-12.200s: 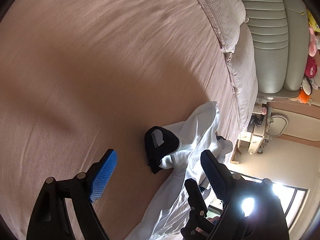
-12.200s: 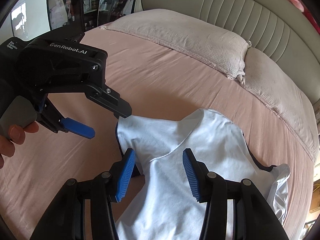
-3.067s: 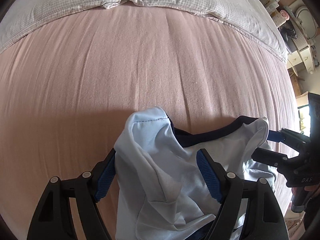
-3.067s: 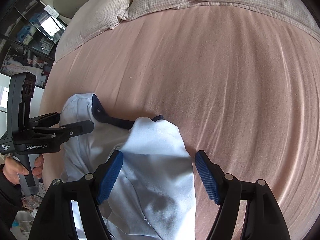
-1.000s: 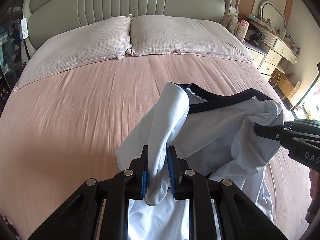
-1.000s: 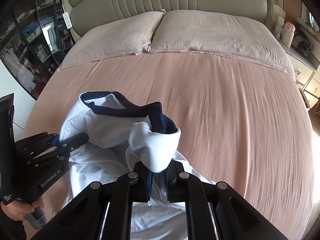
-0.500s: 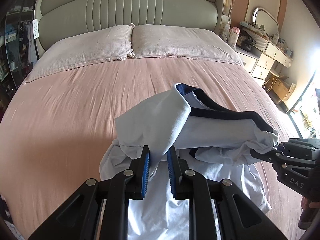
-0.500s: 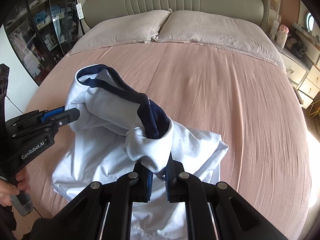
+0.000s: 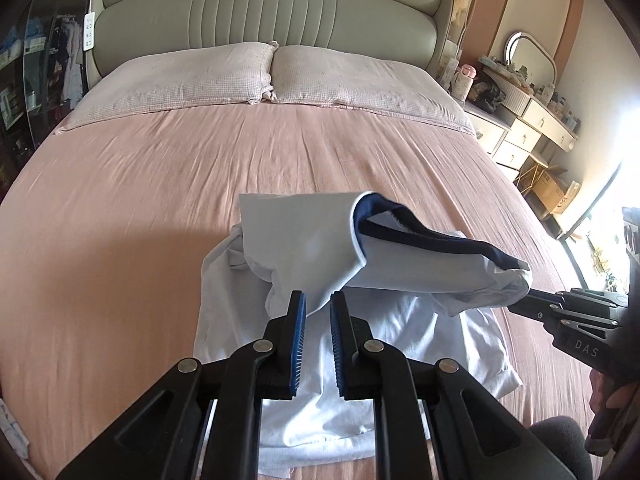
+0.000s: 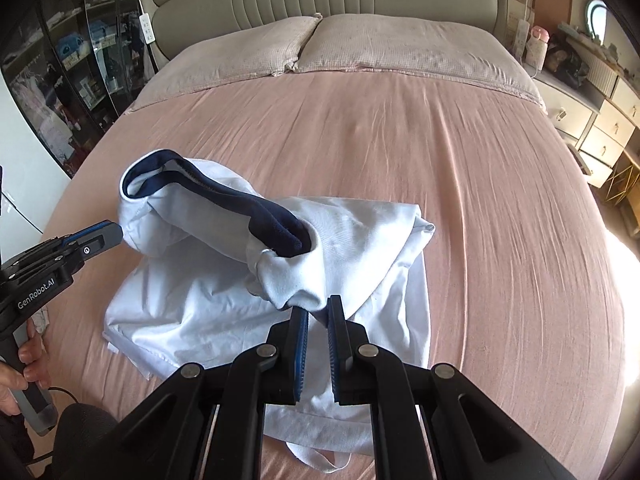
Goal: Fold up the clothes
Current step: 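Lift the shirt side with both grippers and fold it over the body, then lower the folded side onto the shirt with both grippers and release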
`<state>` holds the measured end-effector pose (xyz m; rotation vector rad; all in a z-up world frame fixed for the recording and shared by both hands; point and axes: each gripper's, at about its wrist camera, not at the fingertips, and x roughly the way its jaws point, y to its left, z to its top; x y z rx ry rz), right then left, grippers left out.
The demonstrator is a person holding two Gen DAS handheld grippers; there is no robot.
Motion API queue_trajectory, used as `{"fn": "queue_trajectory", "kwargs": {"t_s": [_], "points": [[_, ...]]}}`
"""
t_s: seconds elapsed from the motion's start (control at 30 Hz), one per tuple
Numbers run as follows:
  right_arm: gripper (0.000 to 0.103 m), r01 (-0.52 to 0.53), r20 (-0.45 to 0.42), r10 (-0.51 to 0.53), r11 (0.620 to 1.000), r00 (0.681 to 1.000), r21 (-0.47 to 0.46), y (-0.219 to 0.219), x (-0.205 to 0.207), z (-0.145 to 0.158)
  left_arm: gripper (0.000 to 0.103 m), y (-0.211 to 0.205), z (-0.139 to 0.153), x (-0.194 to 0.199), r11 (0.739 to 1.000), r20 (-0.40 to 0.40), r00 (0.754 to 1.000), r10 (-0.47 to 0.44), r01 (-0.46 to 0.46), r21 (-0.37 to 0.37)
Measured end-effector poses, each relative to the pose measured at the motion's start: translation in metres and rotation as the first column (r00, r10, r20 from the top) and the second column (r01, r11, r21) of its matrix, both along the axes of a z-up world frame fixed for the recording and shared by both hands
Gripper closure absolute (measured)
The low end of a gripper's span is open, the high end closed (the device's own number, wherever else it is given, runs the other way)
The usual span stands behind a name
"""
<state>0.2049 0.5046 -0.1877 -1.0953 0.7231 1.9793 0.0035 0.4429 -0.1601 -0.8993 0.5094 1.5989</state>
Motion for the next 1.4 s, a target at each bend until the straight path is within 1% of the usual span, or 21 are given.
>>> {"fn": "queue_trajectory", "kwargs": {"t_s": [0.1,0.17,0.23,0.27,0.33,0.37,0.4,0.43,0.47,0.5,0.53,0.57,0.6,0.67,0.77,0.87,0.93,1.03,1.13,1.3,1.4], "points": [[0.096,0.0,-0.016,0.0,1.0,1.0,-0.018,-0.005,0.006,-0.004,0.092,-0.002,-0.001,0.008,0.998,-0.034,0.998,-0.051,0.05,-0.03],[0.096,-0.012,-0.037,0.01,0.999,0.999,-0.05,-0.007,0.009,-0.01,0.092,-0.005,-0.003,0.011,0.996,-0.016,0.997,-0.076,0.075,-0.056],[0.095,-0.003,-0.073,-0.004,0.996,0.997,-0.091,-0.008,0.015,-0.016,0.091,-0.008,-0.008,0.011,0.992,0.016,0.996,-0.084,0.085,-0.089],[0.095,0.009,-0.092,-0.019,0.994,0.996,-0.107,-0.009,0.019,-0.019,0.091,-0.01,-0.011,0.011,0.99,0.017,0.997,-0.078,0.08,-0.114],[0.092,0.032,-0.098,-0.043,0.993,0.994,-0.11,-0.012,0.025,-0.023,0.088,-0.012,-0.019,0.013,0.984,-0.015,0.996,-0.087,0.084,-0.158],[0.079,0.038,-0.08,-0.046,0.995,0.996,-0.097,-0.014,0.026,-0.024,0.086,-0.013,-0.022,0.016,0.981,-0.038,0.994,-0.103,0.095,-0.17],[0.06,0.034,-0.059,-0.038,0.996,0.998,-0.081,-0.017,0.026,-0.023,0.083,-0.014,-0.024,0.019,0.979,-0.065,0.99,-0.127,0.114,-0.171],[0.05,0.029,-0.038,-0.031,0.998,0.999,-0.064,-0.02,0.026,-0.022,0.081,-0.015,-0.026,0.022,0.976,-0.087,0.985,-0.148,0.131,-0.173],[0.037,0.021,-0.038,-0.023,0.998,0.999,-0.052,-0.024,0.026,-0.02,0.074,-0.015,-0.028,0.025,0.974,-0.103,0.982,-0.161,0.141,-0.179],[0.035,0.013,-0.038,-0.015,0.999,0.999,-0.04,-0.028,0.026,-0.018,0.062,-0.015,-0.029,0.027,0.972,-0.115,0.979,-0.168,0.145,-0.186],[0.035,0.006,-0.038,-0.007,1.0,0.999,-0.029,-0.032,0.026,-0.016,0.055,-0.015,-0.031,0.028,0.971,-0.123,0.978,-0.171,0.146,-0.189],[0.034,0.005,-0.034,-0.005,1.0,0.999,-0.02,-0.036,0.026,-0.015,0.042,-0.015,-0.033,0.03,0.971,-0.127,0.977,-0.174,0.148,-0.19],[0.031,0.004,-0.029,-0.004,1.0,1.0,-0.012,-0.04,0.025,-0.015,0.037,-0.015,-0.035,0.031,0.97,-0.133,0.975,-0.176,0.149,-0.193],[0.028,-0.003,-0.025,0.002,1.0,1.0,-0.018,-0.044,0.024,-0.02,0.035,-0.015,-0.038,0.032,0.97,-0.162,0.972,-0.17,0.137,-0.199],[0.028,0.0,-0.007,0.0,0.999,1.0,-0.055,-0.045,0.021,-0.034,0.035,-0.015,-0.042,0.032,0.972,-0.201,0.966,-0.163,0.122,-0.202],[0.028,0.0,0.024,0.001,0.999,1.0,-0.033,-0.047,0.015,-0.046,0.035,-0.014,-0.047,0.027,0.978,-0.233,0.963,-0.132,0.088,-0.191],[0.028,0.015,0.029,-0.014,0.999,0.999,-0.029,-0.045,0.012,-0.052,0.035,-0.013,-0.05,0.02,0.984,-0.212,0.973,-0.095,0.059,-0.17],[0.028,0.062,-0.026,-0.064,0.995,0.998,-0.077,-0.037,0.01,-0.059,0.035,-0.01,-0.054,0.011,0.989,-0.158,0.987,-0.038,0.014,-0.15],[0.028,0.095,-0.038,-0.099,0.991,0.994,-0.093,-0.035,0.001,-0.066,0.035,-0.006,-0.058,0.006,0.988,-0.135,0.991,-0.005,-0.016,-0.152],[0.028,0.074,0.022,-0.073,0.996,0.997,-0.039,-0.034,-0.016,-0.08,0.035,0.002,-0.069,0.0,0.985,-0.138,0.99,0.023,-0.047,-0.169],[0.028,0.082,0.054,-0.081,0.997,0.995,-0.013,-0.031,-0.016,-0.087,0.035,0.002,-0.072,-0.003,0.986,-0.14,0.989,0.055,-0.076,-0.148]]}}
